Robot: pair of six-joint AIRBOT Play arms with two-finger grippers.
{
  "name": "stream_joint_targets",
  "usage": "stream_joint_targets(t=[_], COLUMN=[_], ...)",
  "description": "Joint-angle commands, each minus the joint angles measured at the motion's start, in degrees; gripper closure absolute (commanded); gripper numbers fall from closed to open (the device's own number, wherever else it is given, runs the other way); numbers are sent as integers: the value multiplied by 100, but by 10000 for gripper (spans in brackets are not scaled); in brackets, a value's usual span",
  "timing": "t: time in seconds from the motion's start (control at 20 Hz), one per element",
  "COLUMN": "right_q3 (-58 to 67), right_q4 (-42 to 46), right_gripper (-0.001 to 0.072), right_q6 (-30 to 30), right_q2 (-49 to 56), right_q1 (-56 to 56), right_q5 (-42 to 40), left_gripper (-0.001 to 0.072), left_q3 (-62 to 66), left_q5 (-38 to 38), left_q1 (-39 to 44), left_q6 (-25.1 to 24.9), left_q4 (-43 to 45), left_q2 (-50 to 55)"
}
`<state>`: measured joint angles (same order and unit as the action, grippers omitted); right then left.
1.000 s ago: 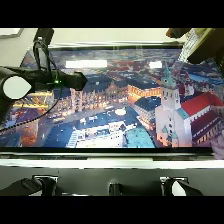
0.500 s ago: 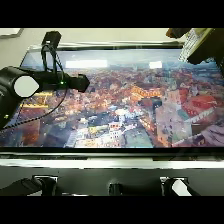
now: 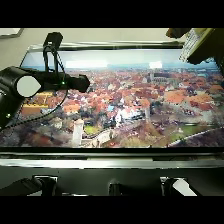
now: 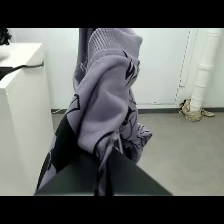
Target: Fold the clothes and pants, and hang the long-sleeved shirts on hangers.
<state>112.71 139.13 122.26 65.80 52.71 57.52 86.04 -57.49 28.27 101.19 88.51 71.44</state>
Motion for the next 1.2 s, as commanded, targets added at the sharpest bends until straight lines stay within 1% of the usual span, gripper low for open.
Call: stream_joint_targets(t=[0.0, 0.1, 0.15, 0.2, 0.25, 0.3, 0.4, 0.55, 0.6, 0.65, 0.7, 0.75, 0.8, 0.85, 0.9, 1.0, 1.05, 1.1, 1.15], right_q3=[4, 2, 2, 0, 2, 2, 2, 2, 2, 2, 2, 2, 2, 0, 0, 0, 0, 0, 0], right_q4=[-92, -136, -142, -153, -219, -297, -422, -448, -450, -516, -737, -1126, -1847, -2918, -4142, -7154, -8102, -8196, -7755], right_gripper=[683, 677, 661, 565, 423, 325, 281, 284, 288, 317, 399, 531, 643, 677, 678, 681, 682, 682, 682], right_q6=[-15, -13, -13, -11, -11, -11, -13, -11, -9, 7, 66, 57, -46, -426, -1045, -2841, -3416, -3558, -3604], right_q2=[116, 114, 107, 81, 42, -11, -144, -562, -743, -942, -1128, -1266, -1364, -1381, -1327, -1025, -817, -638, -470], right_q1=[72, 72, 72, 72, 72, 70, 68, 68, 68, 68, 68, 68, 66, 66, 66, 13, -249, -726, -1357], right_q5=[-42, -11, 35, 105, 168, 197, 212, 256, 175, 42, -146, -363, -621, -828, -892, -627, -317, -13, 289], left_gripper=[30, 30, 30, 30, 30, 30, 30, 30, 29, 30, 30, 32, 43, 186, 374, 684, 686, 686, 686], left_q3=[0, 0, 0, 0, 2, 2, 2, 4, 7, 17, 33, 57, 72, 74, 74, 74, 74, 74, 74], left_q5=[-2, -2, -2, -2, -2, -2, -2, -2, -2, -2, -2, 0, 0, -2, -4, -9, -15, -87, -240], left_q1=[2, 2, 2, 2, 2, 2, 0, -9, -9, -11, -9, -11, -11, -11, -57, -219, -317, -431, -557], left_q6=[-2, -2, -2, -2, 0, 0, -2, 4, 109, 313, 494, 671, 820, 896, 894, 896, 903, 901, 896], left_q4=[2, 2, 2, 2, 2, 2, 7, 129, 232, 387, 577, 787, 1016, 1241, 1357, 1353, 1346, 1322, 1307], left_q2=[2, 2, 2, 2, 0, -2, -2, -24, -44, -85, -133, -199, -256, -319, -387, -509, -577, -647, -710])
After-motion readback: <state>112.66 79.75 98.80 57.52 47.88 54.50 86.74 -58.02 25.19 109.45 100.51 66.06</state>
